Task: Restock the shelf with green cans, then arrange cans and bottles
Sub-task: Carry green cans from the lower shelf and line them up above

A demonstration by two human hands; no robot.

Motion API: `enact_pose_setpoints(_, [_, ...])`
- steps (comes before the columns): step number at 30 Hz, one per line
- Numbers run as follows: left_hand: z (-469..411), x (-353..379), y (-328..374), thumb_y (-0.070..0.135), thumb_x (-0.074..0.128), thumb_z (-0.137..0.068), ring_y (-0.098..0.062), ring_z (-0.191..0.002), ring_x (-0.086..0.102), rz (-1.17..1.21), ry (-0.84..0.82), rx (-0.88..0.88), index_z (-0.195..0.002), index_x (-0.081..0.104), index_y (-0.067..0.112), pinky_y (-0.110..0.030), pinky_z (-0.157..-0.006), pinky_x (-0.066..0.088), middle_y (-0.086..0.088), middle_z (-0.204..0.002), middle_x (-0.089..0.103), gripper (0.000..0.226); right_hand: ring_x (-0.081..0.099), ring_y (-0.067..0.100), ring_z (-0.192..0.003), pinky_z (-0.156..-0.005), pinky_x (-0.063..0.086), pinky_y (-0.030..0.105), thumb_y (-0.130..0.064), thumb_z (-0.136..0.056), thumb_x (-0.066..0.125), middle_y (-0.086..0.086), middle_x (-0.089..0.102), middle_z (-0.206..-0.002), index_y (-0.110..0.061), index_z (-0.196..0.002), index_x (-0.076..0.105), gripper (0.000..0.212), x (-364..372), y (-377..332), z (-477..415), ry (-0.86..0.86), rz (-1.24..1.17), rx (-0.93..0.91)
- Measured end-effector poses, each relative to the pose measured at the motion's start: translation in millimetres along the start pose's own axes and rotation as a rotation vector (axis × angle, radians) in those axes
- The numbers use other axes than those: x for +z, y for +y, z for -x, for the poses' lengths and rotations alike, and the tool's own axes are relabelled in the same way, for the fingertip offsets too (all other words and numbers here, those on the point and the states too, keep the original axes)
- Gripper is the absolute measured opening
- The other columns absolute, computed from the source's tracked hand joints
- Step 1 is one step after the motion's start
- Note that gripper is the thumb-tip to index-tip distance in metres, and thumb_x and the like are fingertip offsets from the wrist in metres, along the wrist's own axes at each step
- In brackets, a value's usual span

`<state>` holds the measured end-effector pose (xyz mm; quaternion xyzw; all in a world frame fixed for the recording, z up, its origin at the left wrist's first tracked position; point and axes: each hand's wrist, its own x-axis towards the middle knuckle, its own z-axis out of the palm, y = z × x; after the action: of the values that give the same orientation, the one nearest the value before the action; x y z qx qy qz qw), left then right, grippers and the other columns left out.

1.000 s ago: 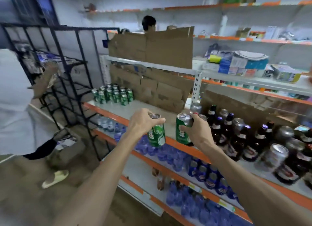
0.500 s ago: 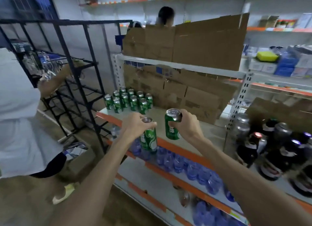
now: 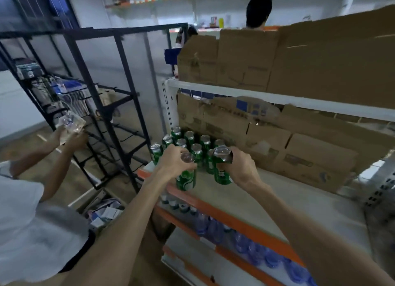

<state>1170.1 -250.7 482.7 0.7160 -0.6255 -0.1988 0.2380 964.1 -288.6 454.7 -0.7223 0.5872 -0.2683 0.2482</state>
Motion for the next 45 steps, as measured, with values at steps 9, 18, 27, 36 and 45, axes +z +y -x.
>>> enact_pose_setpoints(9, [-131, 0, -90, 0.009, 0.078, -0.079, -0.013, -0.082, 0.054, 0.057, -0.293, 0.274, -0.092, 0.062, 0.014, -0.02, -0.066, 0.037, 0.004, -0.083, 0.055, 0.021, 0.065, 0.028, -0.09, -0.075, 0.056, 0.042, -0.032, -0.082, 0.075, 0.008, 0.069, -0.1, -0.012, -0.119, 0.057, 0.046, 89, -7, -63, 0.074, -0.015, 0.301])
enact_pose_setpoints(18, [-193, 26, -138, 0.021, 0.071, -0.074, -0.021, -0.07, 0.056, 0.122, -0.473, 0.321, -0.07, 0.054, 0.012, -0.033, -0.061, 0.04, -0.01, -0.075, 0.053, 0.02, 0.063, 0.033, -0.096, -0.079, 0.053, 0.042, -0.028, -0.079, 0.073, 0.01, 0.069, -0.108, -0.019, -0.122, 0.054, 0.048, 145, -22, -73, 0.2, 0.007, 0.549])
enact_pose_setpoints(27, [-222, 60, -150, 0.016, 0.076, -0.077, -0.019, -0.092, 0.054, 0.096, -0.457, 0.435, -0.114, 0.065, 0.01, -0.029, -0.078, 0.046, -0.009, -0.105, 0.049, 0.039, 0.063, 0.034, -0.098, -0.078, 0.052, 0.04, -0.028, -0.08, 0.072, 0.009, 0.07, -0.11, -0.021, -0.121, 0.053, 0.046, 183, -12, -94, 0.264, -0.016, 0.602])
enact_pose_setpoints(36, [-221, 76, -166, 0.008, 0.079, -0.072, -0.002, -0.06, 0.045, 0.157, -0.425, 0.522, -0.08, 0.064, 0.007, -0.013, -0.053, 0.034, 0.008, -0.07, 0.047, 0.018, 0.063, 0.027, -0.1, -0.082, 0.053, 0.043, -0.02, -0.079, 0.073, 0.0, 0.068, -0.114, -0.025, -0.121, 0.051, 0.048, 214, -6, -91, 0.366, -0.128, 0.59])
enact_pose_setpoints(45, [-237, 95, -184, 0.03, 0.084, -0.064, -0.006, -0.072, 0.054, 0.136, -0.49, 0.468, -0.087, 0.058, 0.025, -0.008, -0.06, 0.031, -0.004, -0.089, 0.059, 0.035, 0.061, 0.021, -0.105, -0.087, 0.052, 0.039, -0.014, -0.079, 0.076, -0.001, 0.065, -0.117, -0.024, -0.125, 0.049, 0.055, 220, 8, -85, 0.347, -0.16, 0.551])
